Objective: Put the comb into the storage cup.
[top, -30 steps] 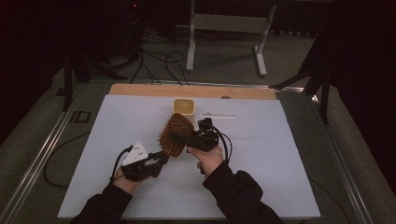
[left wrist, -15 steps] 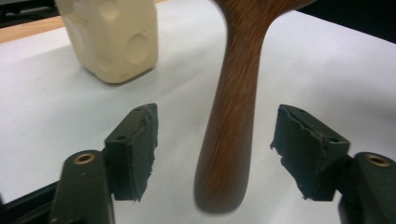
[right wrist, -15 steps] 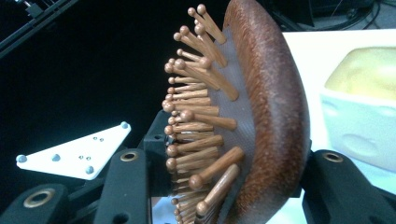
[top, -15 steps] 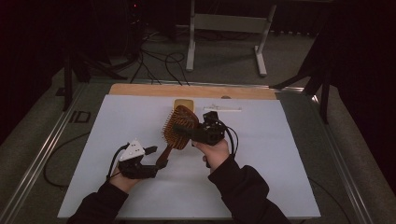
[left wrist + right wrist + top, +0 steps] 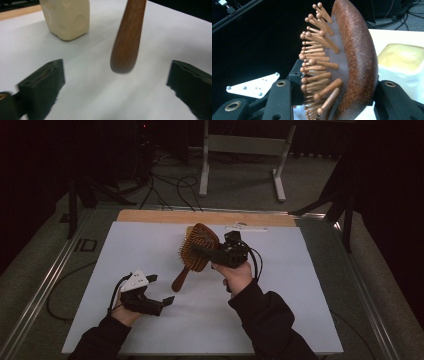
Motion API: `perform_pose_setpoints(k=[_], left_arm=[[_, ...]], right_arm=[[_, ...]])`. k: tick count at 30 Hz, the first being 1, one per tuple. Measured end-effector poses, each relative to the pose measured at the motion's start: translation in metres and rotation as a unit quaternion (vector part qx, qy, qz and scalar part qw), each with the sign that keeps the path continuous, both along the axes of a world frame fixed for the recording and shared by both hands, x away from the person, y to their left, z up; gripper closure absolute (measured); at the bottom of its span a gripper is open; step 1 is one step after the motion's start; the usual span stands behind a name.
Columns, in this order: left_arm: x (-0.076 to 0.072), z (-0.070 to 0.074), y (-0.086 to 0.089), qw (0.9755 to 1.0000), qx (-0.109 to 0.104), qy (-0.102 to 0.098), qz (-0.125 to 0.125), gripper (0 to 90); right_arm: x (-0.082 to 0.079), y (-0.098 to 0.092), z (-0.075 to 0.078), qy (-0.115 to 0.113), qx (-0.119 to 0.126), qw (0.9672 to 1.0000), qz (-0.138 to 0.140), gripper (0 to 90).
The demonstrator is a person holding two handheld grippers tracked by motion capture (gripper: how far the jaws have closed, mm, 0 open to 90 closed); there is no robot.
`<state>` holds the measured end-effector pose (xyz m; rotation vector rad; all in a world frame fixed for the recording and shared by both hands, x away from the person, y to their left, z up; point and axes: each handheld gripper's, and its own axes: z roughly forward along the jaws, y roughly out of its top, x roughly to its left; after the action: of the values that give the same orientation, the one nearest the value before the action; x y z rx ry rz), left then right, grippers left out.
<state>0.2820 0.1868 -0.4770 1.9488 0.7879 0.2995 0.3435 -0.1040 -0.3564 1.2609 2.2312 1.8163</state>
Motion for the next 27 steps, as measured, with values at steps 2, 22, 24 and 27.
perform_pose_setpoints(k=[2, 22, 24, 27], left_arm=[[-0.002, 0.000, 0.002, 1.0000, -0.001, 0.000, -0.001, 0.1], [-0.024, -0.008, 0.024, 0.9998, -0.015, -0.010, -0.005, 0.0], [-0.026, -0.010, 0.026, 0.9998, -0.015, -0.012, -0.008, 0.0], [-0.028, -0.012, 0.029, 0.9997, -0.014, -0.018, -0.011, 0.0]], right_arm=[[0.001, -0.001, 0.003, -0.004, 0.000, 1.0000, -0.001, 51.6], [0.016, -0.009, 0.031, -0.034, -0.009, 0.9992, -0.022, 51.7], [0.018, -0.011, 0.034, -0.039, -0.009, 0.9989, -0.025, 51.6], [0.022, -0.013, 0.038, -0.043, -0.007, 0.9986, -0.031, 51.7]])
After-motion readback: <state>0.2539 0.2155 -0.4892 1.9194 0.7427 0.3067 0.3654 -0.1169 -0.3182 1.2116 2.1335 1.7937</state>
